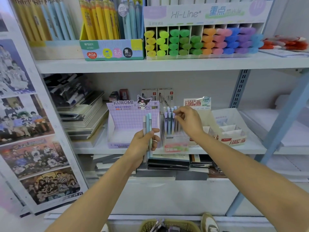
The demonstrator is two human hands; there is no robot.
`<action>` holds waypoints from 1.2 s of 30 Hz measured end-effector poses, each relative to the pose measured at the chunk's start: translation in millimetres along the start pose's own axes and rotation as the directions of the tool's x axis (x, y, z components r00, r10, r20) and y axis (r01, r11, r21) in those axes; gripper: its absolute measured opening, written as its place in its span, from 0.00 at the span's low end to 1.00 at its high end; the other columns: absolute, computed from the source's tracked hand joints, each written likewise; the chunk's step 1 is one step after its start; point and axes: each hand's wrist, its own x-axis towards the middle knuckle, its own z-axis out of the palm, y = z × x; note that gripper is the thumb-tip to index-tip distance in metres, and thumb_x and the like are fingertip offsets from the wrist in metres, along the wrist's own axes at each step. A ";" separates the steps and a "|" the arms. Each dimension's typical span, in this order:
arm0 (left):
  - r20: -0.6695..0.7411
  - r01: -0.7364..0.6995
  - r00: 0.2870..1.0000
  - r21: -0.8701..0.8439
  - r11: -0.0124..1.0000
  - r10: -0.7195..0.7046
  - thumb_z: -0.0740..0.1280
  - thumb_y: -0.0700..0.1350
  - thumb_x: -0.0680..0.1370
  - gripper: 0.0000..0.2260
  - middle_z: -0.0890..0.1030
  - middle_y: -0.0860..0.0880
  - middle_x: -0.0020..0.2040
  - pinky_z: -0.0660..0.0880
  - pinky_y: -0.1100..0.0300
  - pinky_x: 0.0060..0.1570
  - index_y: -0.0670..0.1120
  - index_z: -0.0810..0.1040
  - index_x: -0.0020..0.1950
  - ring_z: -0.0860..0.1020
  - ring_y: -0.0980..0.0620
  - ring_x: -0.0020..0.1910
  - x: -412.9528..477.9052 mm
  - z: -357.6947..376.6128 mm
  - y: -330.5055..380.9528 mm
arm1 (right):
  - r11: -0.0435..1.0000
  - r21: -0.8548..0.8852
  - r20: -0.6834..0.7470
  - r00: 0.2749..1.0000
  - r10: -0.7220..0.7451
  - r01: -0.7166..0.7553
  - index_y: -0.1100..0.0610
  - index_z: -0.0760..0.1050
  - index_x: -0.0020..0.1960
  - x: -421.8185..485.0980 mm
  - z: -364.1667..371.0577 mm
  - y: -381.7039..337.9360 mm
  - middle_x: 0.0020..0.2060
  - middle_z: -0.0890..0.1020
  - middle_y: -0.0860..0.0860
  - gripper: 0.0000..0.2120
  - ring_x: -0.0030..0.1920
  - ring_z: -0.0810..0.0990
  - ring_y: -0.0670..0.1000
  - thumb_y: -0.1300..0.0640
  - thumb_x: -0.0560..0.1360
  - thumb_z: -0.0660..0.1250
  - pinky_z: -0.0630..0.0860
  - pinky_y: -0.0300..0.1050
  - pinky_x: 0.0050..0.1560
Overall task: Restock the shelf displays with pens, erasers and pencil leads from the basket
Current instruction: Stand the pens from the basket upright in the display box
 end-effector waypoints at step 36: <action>-0.142 0.081 0.987 0.089 0.993 -0.068 0.55 0.39 0.82 0.03 0.72 0.46 0.39 0.61 0.65 0.23 0.42 0.66 0.49 0.64 0.54 0.28 -20.5 30.1 17.9 | 0.963 0.221 0.033 0.988 0.148 -0.151 0.55 0.71 0.55 -15.5 -52.8 -11.2 0.46 0.77 0.50 0.07 0.43 0.82 0.52 0.64 0.79 0.62 0.82 0.49 0.48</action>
